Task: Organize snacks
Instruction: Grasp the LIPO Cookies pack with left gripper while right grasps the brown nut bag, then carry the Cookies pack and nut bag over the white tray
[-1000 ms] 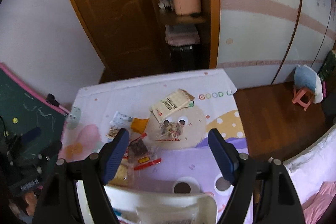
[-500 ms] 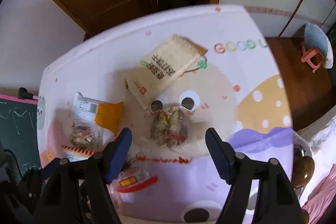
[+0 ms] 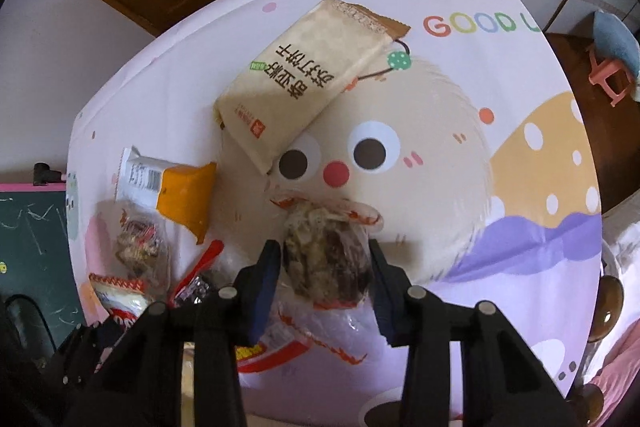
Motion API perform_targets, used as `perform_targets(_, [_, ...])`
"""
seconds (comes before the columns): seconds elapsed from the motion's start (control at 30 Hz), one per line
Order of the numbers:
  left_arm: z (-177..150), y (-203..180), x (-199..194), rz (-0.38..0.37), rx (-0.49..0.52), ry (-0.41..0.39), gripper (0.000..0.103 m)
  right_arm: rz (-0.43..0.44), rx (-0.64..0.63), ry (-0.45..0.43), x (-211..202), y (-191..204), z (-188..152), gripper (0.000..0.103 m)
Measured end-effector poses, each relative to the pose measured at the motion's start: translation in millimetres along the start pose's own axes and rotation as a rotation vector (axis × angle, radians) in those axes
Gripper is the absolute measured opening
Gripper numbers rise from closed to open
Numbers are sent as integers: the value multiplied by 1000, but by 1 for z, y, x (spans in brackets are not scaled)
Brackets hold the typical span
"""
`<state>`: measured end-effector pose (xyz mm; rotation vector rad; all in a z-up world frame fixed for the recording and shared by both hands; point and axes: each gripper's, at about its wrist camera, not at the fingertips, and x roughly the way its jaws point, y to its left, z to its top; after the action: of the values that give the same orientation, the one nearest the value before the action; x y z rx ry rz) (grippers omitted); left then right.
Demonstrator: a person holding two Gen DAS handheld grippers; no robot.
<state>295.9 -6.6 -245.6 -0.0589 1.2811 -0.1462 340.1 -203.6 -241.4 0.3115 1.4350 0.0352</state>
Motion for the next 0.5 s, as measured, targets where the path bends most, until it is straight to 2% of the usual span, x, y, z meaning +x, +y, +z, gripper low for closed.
perform_targets(0.2, [-7,10,-45,-45,-37,-97,45,81,-13,-59,-29,-3,-22,42])
perform_targets(0.3, [-16,14,-86,-58,-36,-175,45,123,-23,-121,-60,-2,-30,42])
perform_targets(0.5, [-50,31,-182,-120,-40,-327,45,206,-62,-278,-138,3,-75,42])
